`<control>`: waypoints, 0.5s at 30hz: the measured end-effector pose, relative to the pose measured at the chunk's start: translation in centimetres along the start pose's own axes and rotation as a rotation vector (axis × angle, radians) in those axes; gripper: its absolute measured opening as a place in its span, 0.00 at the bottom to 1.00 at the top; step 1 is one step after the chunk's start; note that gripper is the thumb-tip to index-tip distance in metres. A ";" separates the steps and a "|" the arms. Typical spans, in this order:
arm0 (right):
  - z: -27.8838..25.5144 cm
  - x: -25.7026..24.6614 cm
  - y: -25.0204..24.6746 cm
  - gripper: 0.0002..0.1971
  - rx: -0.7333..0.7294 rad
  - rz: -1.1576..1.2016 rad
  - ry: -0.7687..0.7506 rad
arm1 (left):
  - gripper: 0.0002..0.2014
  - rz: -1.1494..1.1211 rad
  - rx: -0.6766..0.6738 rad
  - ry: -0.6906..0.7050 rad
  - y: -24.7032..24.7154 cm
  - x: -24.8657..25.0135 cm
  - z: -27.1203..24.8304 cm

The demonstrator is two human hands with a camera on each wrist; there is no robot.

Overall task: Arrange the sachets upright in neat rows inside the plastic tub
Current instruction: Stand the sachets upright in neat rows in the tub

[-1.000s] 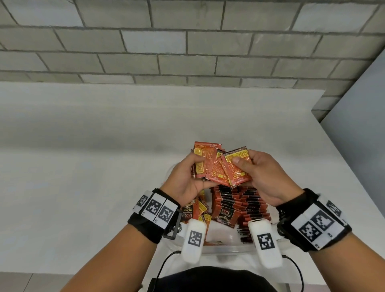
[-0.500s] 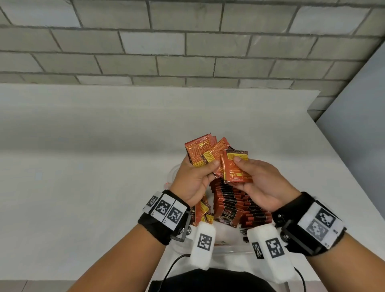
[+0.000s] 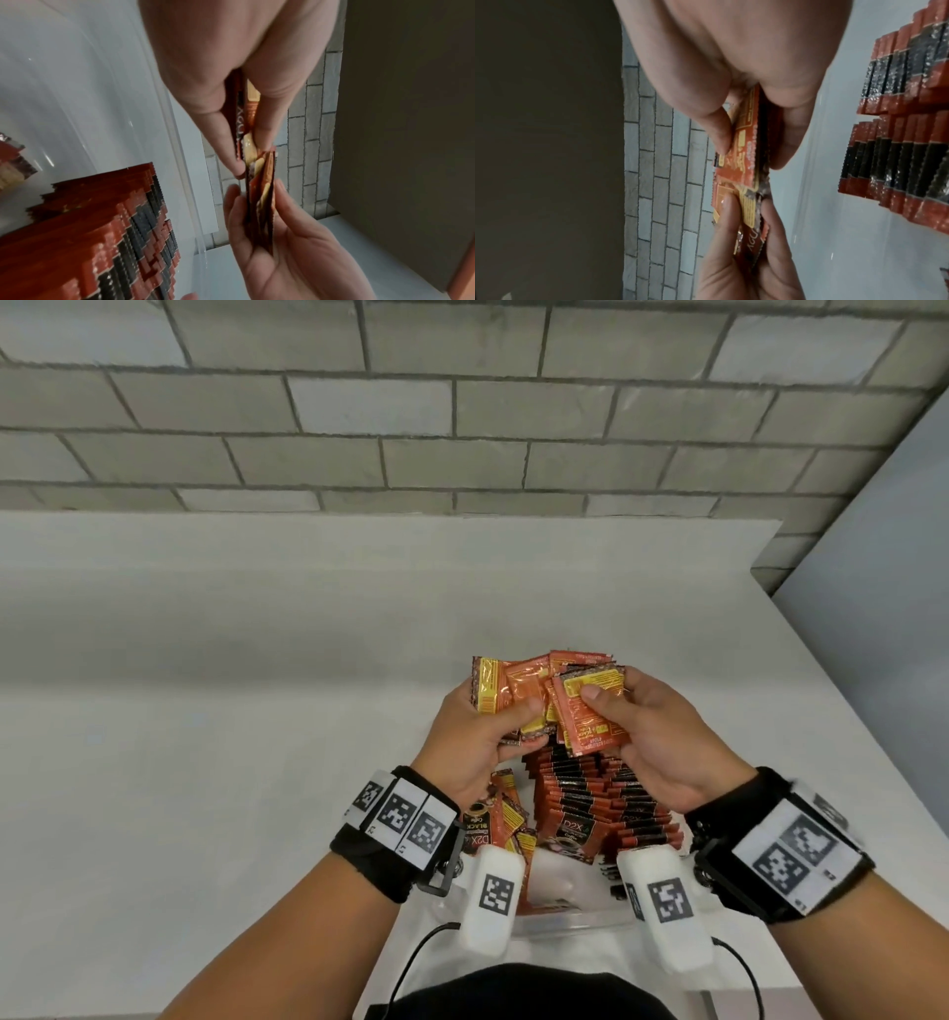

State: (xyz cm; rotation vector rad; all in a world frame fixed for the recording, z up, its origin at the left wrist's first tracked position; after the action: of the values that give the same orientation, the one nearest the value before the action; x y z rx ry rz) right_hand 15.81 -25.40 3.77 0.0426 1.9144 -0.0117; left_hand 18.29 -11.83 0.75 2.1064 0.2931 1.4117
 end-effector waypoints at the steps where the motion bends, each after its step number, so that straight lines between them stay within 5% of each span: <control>1: 0.0 -0.1 0.1 0.11 0.001 -0.032 -0.004 | 0.16 0.030 0.000 -0.005 0.0 -0.1 0.1; 8: 0.6 -0.6 -1.4 0.14 0.057 -0.112 -0.035 | 0.10 -0.112 0.009 -0.106 0.4 -0.4 0.5; 15: 0.6 -1.8 -2.0 0.12 -0.046 -0.279 -0.052 | 0.12 0.177 -0.106 -0.149 1.8 -1.0 0.2</control>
State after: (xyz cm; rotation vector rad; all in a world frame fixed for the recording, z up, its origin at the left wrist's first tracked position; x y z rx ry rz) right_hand 16.89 -27.46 5.19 -0.2540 1.8548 -0.1556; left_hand 17.80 -13.89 0.95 2.1785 -0.0280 1.3269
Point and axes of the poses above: each hand's wrist, its own z-axis towards the middle knuckle, its own y-axis out of the palm, x = y × z, the point moved 10 cm from there along z, towards the middle knuckle, and after that the axes turned 9 degrees about -z, right-handed, at the moved point
